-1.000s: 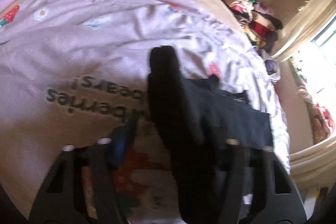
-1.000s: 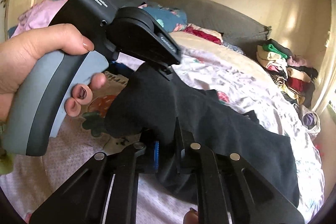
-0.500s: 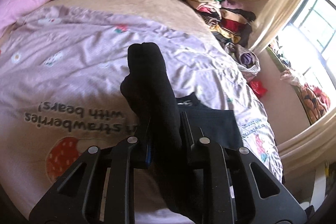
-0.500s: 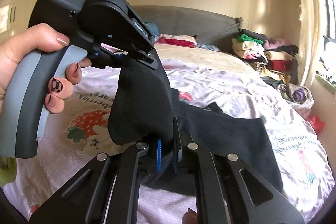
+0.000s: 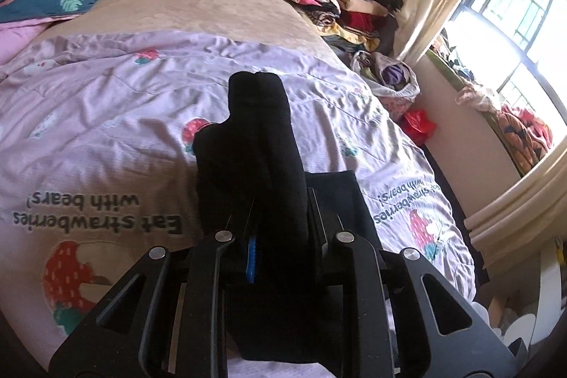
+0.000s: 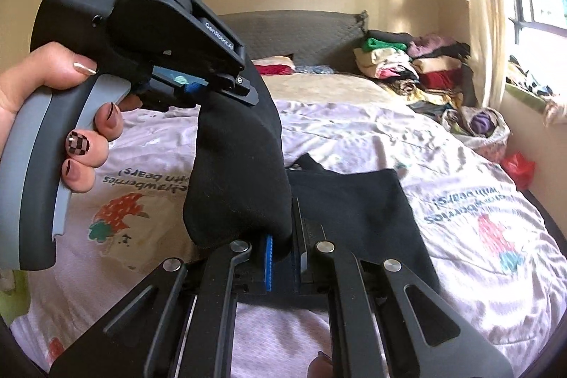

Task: Fold small clothes
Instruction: 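Fold the held shirt half over onto the other half with the left tool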

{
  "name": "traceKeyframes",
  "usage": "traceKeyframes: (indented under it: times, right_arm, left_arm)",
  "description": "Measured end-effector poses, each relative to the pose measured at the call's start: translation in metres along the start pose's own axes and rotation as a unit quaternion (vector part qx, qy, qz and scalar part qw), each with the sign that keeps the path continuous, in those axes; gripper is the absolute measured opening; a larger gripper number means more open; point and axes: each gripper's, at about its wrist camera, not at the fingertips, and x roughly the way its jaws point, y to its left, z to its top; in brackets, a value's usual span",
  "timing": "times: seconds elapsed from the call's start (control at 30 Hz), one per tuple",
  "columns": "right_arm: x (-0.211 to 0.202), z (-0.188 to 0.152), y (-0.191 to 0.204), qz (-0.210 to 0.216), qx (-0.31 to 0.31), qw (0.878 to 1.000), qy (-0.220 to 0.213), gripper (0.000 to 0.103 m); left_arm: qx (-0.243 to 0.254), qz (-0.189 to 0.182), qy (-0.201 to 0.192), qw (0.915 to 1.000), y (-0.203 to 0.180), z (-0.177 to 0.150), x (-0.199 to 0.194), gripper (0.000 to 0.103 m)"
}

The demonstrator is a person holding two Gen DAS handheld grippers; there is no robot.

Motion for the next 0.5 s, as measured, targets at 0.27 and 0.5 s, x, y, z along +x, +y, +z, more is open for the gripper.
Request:
traceKeyframes:
  times: [0.27, 0.5]
  right_arm:
    - [0.006, -0.012, -0.030, -0.012, 0.042, 0.999, 0.022, 0.007]
    - [0.017, -0.023, -0.052, 0.012, 0.119, 0.990, 0.075, 0.007]
  left_arm:
    - [0.016, -0.005, 0.024, 0.9996, -0.021, -0.009, 0.028, 0.014]
    - [0.030, 0.002, 0.049, 0.9984, -0.035, -0.014, 0.054, 0.014]
